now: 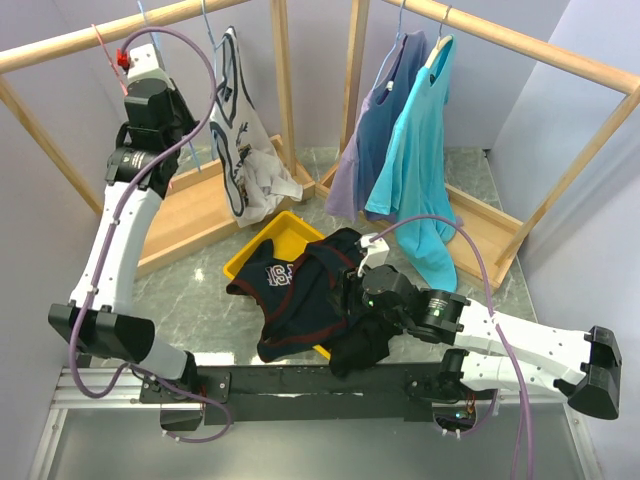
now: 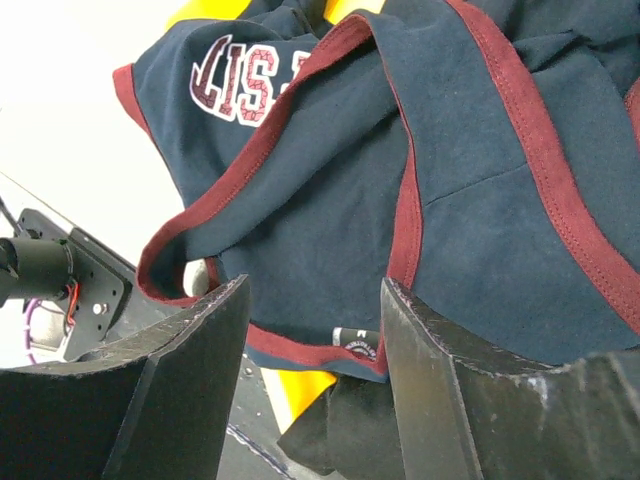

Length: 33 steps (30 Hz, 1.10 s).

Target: Place the tank top on the hanger

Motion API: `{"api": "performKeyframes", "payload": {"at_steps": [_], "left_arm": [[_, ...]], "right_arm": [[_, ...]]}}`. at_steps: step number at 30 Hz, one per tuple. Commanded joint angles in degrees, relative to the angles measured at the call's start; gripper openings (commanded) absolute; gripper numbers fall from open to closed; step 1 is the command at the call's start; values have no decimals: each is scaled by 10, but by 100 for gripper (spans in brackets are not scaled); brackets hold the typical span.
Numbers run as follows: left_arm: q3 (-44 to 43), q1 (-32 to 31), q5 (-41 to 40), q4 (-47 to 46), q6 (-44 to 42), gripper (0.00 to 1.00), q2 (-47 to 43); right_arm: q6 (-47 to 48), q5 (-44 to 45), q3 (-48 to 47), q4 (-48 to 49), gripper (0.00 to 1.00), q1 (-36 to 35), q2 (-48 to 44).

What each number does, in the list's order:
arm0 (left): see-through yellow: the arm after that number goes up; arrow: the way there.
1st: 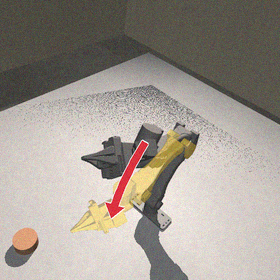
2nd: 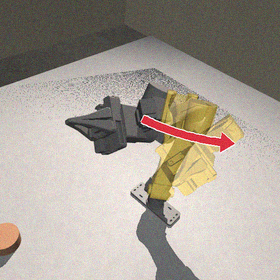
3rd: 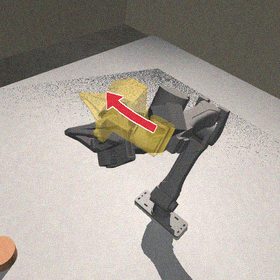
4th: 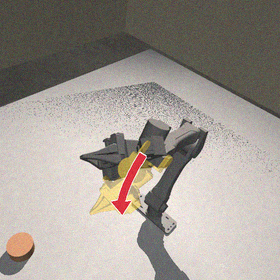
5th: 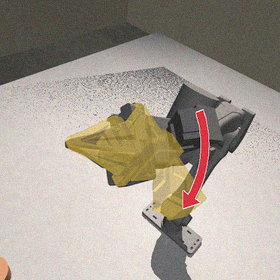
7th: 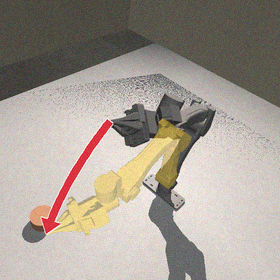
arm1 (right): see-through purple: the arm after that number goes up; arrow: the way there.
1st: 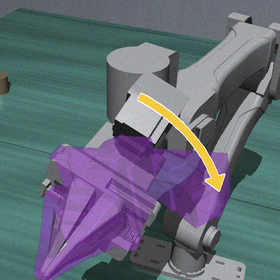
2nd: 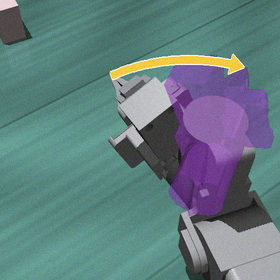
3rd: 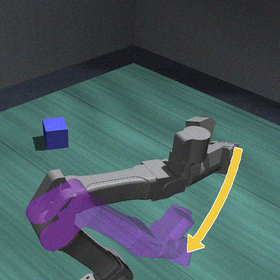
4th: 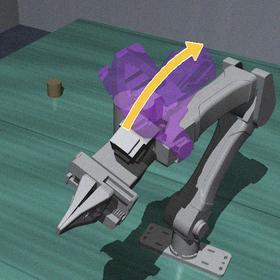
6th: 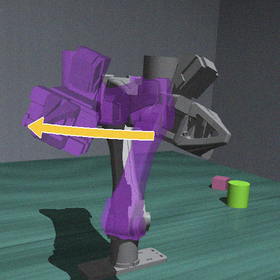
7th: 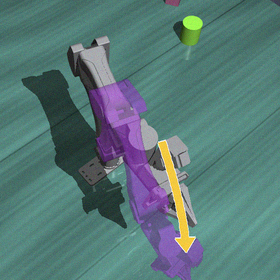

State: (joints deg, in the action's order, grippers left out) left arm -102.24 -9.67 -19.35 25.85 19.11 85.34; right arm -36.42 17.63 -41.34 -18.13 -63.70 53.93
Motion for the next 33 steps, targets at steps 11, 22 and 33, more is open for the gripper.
{"api": "performKeyframes", "payload": {"at_steps": [11,22,33], "left_arm": [[29,0,70,-5,-25,1,-120],[130,0,188,60,1,1,-261],[207,0,209,132,-12,1,-417]], "right_arm": [[21,26,-43,6,62,2,11],[36,52,-58,-20,62,2,5],[45,94,-67,-49,62,3,-3]]}}
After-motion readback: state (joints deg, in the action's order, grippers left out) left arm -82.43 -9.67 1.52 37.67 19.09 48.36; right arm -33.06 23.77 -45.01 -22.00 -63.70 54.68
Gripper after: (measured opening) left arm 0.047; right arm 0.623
